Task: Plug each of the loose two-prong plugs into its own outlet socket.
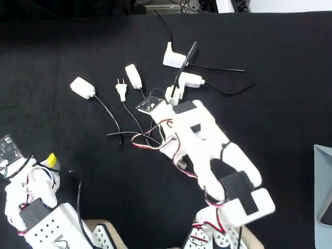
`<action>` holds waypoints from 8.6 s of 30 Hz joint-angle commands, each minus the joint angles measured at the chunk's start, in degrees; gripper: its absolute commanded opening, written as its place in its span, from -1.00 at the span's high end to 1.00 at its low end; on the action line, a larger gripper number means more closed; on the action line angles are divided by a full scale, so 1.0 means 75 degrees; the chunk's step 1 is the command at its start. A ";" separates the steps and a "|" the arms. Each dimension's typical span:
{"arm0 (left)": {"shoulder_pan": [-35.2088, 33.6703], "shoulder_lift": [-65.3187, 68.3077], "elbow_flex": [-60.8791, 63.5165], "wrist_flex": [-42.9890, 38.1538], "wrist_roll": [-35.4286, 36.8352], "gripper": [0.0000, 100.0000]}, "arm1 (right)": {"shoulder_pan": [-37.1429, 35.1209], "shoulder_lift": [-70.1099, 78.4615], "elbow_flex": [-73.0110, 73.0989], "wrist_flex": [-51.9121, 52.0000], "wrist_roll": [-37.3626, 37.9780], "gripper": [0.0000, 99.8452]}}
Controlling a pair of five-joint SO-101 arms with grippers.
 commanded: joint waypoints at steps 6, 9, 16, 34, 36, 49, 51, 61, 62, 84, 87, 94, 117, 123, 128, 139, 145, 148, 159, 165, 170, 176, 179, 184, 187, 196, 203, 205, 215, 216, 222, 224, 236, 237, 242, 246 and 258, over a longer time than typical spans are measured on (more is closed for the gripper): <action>0.1248 -0.0059 -0.0205 -0.0152 -0.0012 0.39 | -0.0164 -0.2256 -0.0275 0.0621 -0.0797 0.98; 0.1799 -0.0059 -0.0686 -0.0094 0.0012 0.39 | -0.0645 -0.2960 -0.0275 0.0715 -0.1442 0.98; 0.3124 -0.0059 -0.1811 -0.0152 0.1020 0.39 | -0.2016 -0.4425 -0.0287 0.0340 -0.3563 0.98; 0.4988 -0.0059 -0.1952 -0.1618 0.1969 0.39 | -0.3845 -0.7097 0.2503 -0.3669 -0.4243 0.98; 0.5269 -0.0059 -0.2315 -0.1231 0.1946 0.39 | -0.3845 -0.7097 0.2702 -0.3880 -0.4220 0.98; 0.6664 -0.0059 -0.3417 0.0399 0.1196 0.39 | -0.3622 -0.7097 0.2807 -0.3950 -0.4220 0.98; 0.6558 -0.0059 -0.3393 0.0387 0.1231 0.39 | -0.3411 -0.7097 0.2819 -0.3938 -0.4243 0.98; 0.4952 0.0985 -0.2796 -0.0938 0.1184 0.39 | -0.1723 -0.6910 0.2925 -0.3798 -0.4255 0.98; 0.4941 0.1430 -0.2807 -0.1125 0.1184 0.39 | -0.1629 -0.6769 0.2936 -0.3798 -0.4255 0.98; 0.3851 1.2108 -0.8949 -0.2368 0.1758 0.38 | -0.1114 -0.4097 0.2866 -0.5204 -0.4267 0.98; 0.3827 1.3257 -1.0086 -0.2051 0.1735 0.38 | -0.1125 -0.4085 0.2889 -0.5204 -0.4267 0.98; 0.3909 1.5754 -1.3427 -0.0281 0.1793 0.38 | -0.1125 -0.4062 0.2901 -0.5193 -0.4267 0.98; 0.4343 2.0665 -1.9675 0.2227 0.1723 0.39 | -0.1125 -0.4038 0.2913 -0.5146 -0.4243 0.98; 0.4167 2.0818 -2.0905 0.3399 0.1723 0.65 | -0.1125 -0.4038 0.2913 -0.5146 -0.4232 0.98; 0.4390 2.0841 -2.1996 0.4349 0.1325 0.95 | -0.1125 -0.4038 0.2913 -0.5146 -0.4220 0.98; 0.4671 2.0759 -2.2242 0.4993 -0.0797 0.94 | -0.1102 -0.4038 0.2913 -0.5169 -0.4243 0.98; 0.4659 1.9997 -2.2019 0.4993 -0.1922 0.94 | -0.1090 -0.4038 0.2913 -0.5193 -0.4208 0.98; 0.4741 1.9001 -2.1269 0.4993 -0.2028 0.94 | -0.1090 -0.4038 0.2913 -0.5181 -0.4208 0.98; 0.5667 1.3656 -1.5689 0.4947 -0.2614 0.94 | -0.1078 -0.4026 0.2913 -0.5169 -0.4208 0.98; 0.6066 1.1171 -1.3380 0.4947 -0.2626 0.94 | -0.0949 -0.4026 0.2889 -0.5193 -0.4243 0.98; 0.6078 0.9705 -1.1575 0.4864 -0.2719 0.94 | -0.0621 -0.4038 0.2819 -0.5310 -0.4255 0.98; 0.6078 0.7795 -0.9594 0.4161 -0.3024 0.91 | -0.0539 -0.4026 0.2854 -0.5533 -0.4255 0.98; 0.5996 0.6881 -0.8938 0.3915 -0.3294 0.68 | -0.0539 -0.4026 0.2854 -0.5533 -0.4255 0.98; 0.5867 0.5638 -0.8492 0.3763 -0.3235 0.44 | -0.0539 -0.4026 0.2854 -0.5521 -0.4255 0.98; 0.5832 0.5392 -0.8422 0.3798 -0.3247 0.45 | -0.0551 -0.4026 0.2866 -0.5521 -0.4255 0.98; 0.5902 0.5908 -0.6547 0.3012 -0.3294 0.46 | -0.0551 -0.4026 0.2866 -0.5521 -0.4208 0.98; 0.6406 0.6576 -0.4917 0.0844 -0.3247 0.48 | -0.0551 -0.4026 0.2866 -0.5521 -0.4208 0.98; 0.6781 0.6599 -0.4695 0.0422 -0.3223 0.51 | -0.0551 -0.4026 0.2866 -0.5521 -0.4208 0.98; 0.8258 0.6705 -0.3651 -0.1254 -0.2755 0.53 | 0.0188 -0.4038 0.2585 -0.5509 -0.4255 0.98; 0.8316 0.6705 -0.3464 -0.1477 -0.2790 0.53 | 0.0258 -0.4038 0.2549 -0.5497 -0.4255 0.98; 0.8445 0.7103 -0.2995 -0.2145 -0.2790 0.53 | 0.0328 -0.4026 0.2526 -0.5521 -0.4255 0.98; 0.8422 0.7689 -0.3042 -0.2403 -0.2790 0.53 | 0.0328 -0.4026 0.2526 -0.5521 -0.4255 0.98; 0.7390 1.0514 -0.5351 -0.1782 -0.2743 0.73 | 0.0328 -0.4026 0.2561 -0.5521 -0.4255 0.98; 0.7215 1.0549 -0.5410 -0.1782 -0.2766 0.72 | 0.0328 -0.4026 0.2561 -0.5521 -0.4243 0.98; 0.6746 1.0608 -0.5433 -0.1782 -0.2907 0.70 | 0.0316 -0.4026 0.2561 -0.5521 -0.4220 0.98; 0.6289 1.0526 -0.5527 -0.1805 -0.3059 0.70 | 0.0316 -0.4026 0.2561 -0.5521 -0.4208 0.98; 0.5281 1.0620 -0.5796 -0.1782 -0.3587 0.70 | 0.0293 -0.4026 0.2573 -0.5486 -0.4208 0.98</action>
